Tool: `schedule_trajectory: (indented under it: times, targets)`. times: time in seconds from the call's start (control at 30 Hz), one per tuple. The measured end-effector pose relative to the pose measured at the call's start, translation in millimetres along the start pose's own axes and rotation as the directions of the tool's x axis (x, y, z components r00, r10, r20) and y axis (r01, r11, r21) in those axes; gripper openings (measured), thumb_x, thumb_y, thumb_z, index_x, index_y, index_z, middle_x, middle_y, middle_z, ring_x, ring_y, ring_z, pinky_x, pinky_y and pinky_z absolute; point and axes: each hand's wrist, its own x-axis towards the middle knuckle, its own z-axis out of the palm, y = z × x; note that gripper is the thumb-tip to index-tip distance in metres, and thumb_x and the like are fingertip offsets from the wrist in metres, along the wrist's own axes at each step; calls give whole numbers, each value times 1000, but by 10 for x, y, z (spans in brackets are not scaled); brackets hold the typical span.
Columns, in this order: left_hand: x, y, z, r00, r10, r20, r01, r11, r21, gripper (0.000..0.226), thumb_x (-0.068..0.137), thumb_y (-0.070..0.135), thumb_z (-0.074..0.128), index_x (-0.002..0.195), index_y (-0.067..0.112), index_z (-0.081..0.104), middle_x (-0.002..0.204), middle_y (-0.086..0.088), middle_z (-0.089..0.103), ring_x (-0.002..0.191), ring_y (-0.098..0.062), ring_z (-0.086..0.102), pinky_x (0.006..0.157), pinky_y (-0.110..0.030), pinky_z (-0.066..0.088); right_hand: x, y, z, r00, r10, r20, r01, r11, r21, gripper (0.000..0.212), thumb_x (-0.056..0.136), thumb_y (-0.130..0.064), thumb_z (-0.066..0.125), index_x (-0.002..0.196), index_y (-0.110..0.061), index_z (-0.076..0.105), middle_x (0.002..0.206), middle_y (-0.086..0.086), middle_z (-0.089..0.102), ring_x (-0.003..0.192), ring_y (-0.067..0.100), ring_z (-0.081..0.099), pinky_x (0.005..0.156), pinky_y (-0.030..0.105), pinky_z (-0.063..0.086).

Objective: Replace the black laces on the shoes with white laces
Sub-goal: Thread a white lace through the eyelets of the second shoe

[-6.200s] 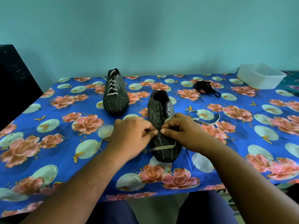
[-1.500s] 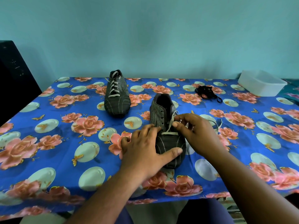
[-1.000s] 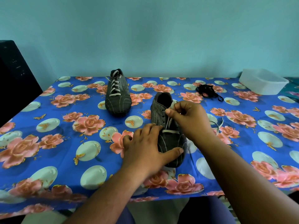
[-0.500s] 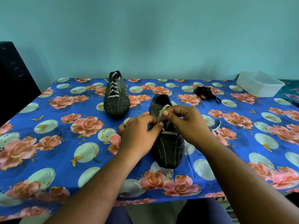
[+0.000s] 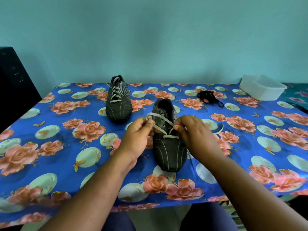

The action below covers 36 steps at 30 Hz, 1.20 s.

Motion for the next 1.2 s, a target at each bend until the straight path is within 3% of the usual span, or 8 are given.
schedule_trajectory:
  times: [0.1, 0.33, 0.53, 0.67, 0.83, 0.97, 1.03, 1.2]
  targets:
    - [8, -31, -16, 1000, 3, -3, -3, 999, -41, 19, 107, 13, 47, 102, 0, 60, 74, -7, 65, 41, -7, 49, 39, -16, 38, -56, 29, -7, 998, 65, -22, -60, 985, 165, 11, 103, -27, 55, 97, -18, 56, 75, -12, 59, 69, 12, 52, 62, 33, 41]
    - [25, -159, -184, 990, -71, -122, 82, 993, 89, 23, 105, 25, 52, 93, 8, 63, 63, 3, 64, 36, -9, 45, 35, -12, 20, -211, 338, -210, 990, 128, -53, -125, 990, 65, 16, 103, -32, 53, 91, -23, 55, 62, -10, 53, 58, 8, 49, 51, 33, 33]
    - [59, -218, -199, 982, -61, -176, 86, 987, 138, 25, 104, 26, 52, 86, 11, 63, 60, 4, 63, 35, -13, 42, 36, -14, 23, -266, 398, -242, 992, 117, -37, -118, 993, -25, 16, 102, -32, 54, 87, -29, 53, 62, -19, 48, 60, 2, 46, 63, 31, 29]
    - [47, -188, -221, 985, -99, -144, 120, 982, 145, 32, 100, 33, 56, 74, 18, 67, 66, -4, 64, 54, -23, 44, 48, -20, 24, -253, 346, -304, 983, 182, 12, -182, 976, 118, 13, 99, -33, 60, 90, -23, 60, 64, -11, 58, 57, 8, 52, 57, 31, 35]
    - [-17, -42, -271, 992, -72, -101, 80, 994, 71, 23, 100, 32, 59, 86, 20, 72, 83, -7, 67, 55, -24, 53, 45, -21, 35, -173, 233, -536, 949, 290, 120, -310, 809, 499, 10, 95, -30, 68, 93, -23, 62, 71, 16, 61, 56, 27, 51, 54, 33, 43]
    - [-9, 218, -269, 997, 75, 12, -75, 996, 50, 26, 89, 36, 53, 74, 31, 73, 102, -10, 75, 91, -23, 61, 76, -41, 42, -31, 143, -732, 932, 335, 141, -344, 689, 638, 8, 95, -21, 70, 95, -15, 63, 67, 14, 56, 64, 18, 55, 68, 30, 46]
    - [12, 371, -237, 993, 110, 41, -112, 992, 56, 27, 88, 39, 51, 74, 28, 72, 93, -6, 75, 89, -19, 63, 80, -41, 42, 67, 76, -829, 935, 322, 148, -331, 646, 688, 8, 94, -18, 70, 95, -14, 64, 65, 6, 58, 63, 15, 54, 69, 31, 45]
    - [47, 725, -135, 981, 173, 91, -178, 982, 56, 32, 106, 27, 49, 78, 20, 63, 73, 2, 65, 69, -10, 58, 68, -31, 42, 305, -145, -1047, 938, 311, 154, -301, 507, 808, 4, 96, -16, 67, 95, -13, 67, 64, 2, 59, 59, 16, 51, 71, 34, 49]
